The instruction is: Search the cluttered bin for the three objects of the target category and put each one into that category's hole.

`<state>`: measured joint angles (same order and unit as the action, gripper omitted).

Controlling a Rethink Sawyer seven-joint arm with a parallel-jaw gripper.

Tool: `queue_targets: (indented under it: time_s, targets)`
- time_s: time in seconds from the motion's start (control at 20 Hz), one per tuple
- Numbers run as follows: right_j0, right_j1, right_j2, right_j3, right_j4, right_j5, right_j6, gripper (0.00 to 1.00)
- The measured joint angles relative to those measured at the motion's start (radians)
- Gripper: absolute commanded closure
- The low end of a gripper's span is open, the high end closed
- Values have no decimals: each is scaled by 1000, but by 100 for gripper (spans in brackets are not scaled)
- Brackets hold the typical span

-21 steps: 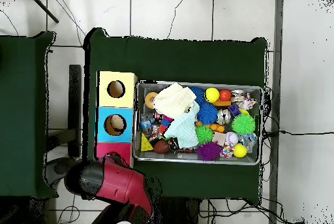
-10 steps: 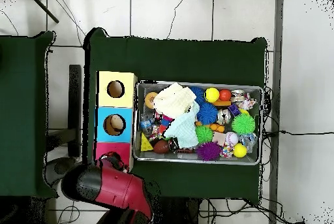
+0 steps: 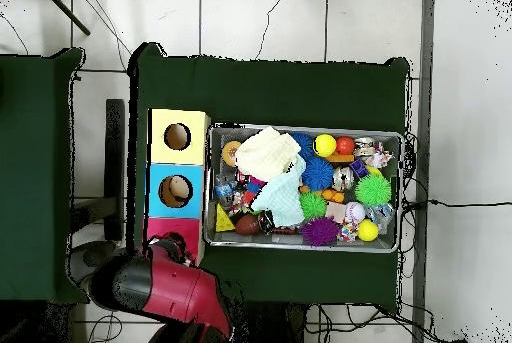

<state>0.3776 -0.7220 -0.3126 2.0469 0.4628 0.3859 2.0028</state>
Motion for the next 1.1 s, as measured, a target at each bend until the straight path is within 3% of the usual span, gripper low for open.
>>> queue_targets:
  time_s: [1.1]
  targets:
    - [-52,-45,46,20,-36,-1,0,0]
